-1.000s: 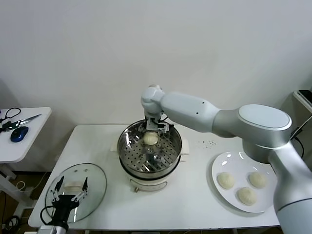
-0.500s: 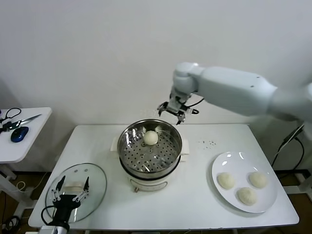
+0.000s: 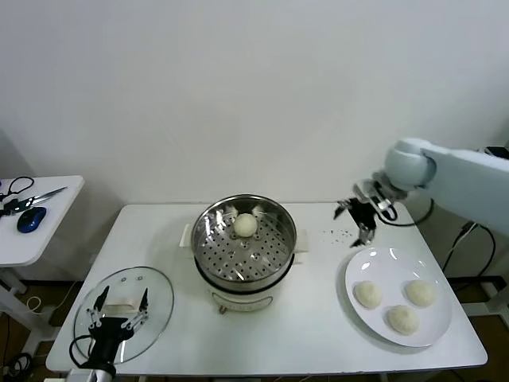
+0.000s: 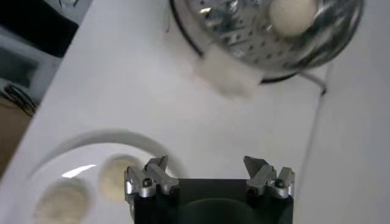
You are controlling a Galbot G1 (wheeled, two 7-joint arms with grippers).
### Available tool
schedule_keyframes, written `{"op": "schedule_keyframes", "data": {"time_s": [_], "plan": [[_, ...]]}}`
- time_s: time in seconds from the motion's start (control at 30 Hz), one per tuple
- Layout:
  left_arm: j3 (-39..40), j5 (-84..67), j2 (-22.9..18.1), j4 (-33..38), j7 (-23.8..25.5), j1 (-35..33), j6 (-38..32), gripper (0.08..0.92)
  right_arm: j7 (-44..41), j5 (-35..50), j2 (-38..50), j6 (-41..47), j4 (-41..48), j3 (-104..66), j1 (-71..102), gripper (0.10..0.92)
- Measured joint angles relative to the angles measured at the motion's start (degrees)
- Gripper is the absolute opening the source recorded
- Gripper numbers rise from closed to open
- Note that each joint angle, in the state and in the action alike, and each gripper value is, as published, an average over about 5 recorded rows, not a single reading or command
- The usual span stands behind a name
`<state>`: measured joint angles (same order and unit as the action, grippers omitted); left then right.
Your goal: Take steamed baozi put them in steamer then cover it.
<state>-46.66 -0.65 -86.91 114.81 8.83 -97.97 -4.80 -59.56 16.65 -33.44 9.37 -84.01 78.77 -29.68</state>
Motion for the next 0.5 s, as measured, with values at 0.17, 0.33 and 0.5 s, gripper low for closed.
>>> {"op": "schedule_keyframes", "data": {"time_s": [0.17,0.33,0.5], "plan": [[-0.2,0.1,-0.1,0.0,0.0,-0.2,0.0,0.823,0.1,-2.7,2.4,1.4,1.2,-5.5,8.7,0.823],[-0.3,0.3,-0.1,-0.4,0.0,-0.2,0.0,0.823,0.3,-4.9,3.5,2.2,2.7,-9.7,15.3,0.823],[-0.4,0.4,-0.2,-0.8,-0.1,-0.1,0.0,0.823,0.6,-6.4,3.6,2.7,4.4,-13.0,20.1,0.823]]}}
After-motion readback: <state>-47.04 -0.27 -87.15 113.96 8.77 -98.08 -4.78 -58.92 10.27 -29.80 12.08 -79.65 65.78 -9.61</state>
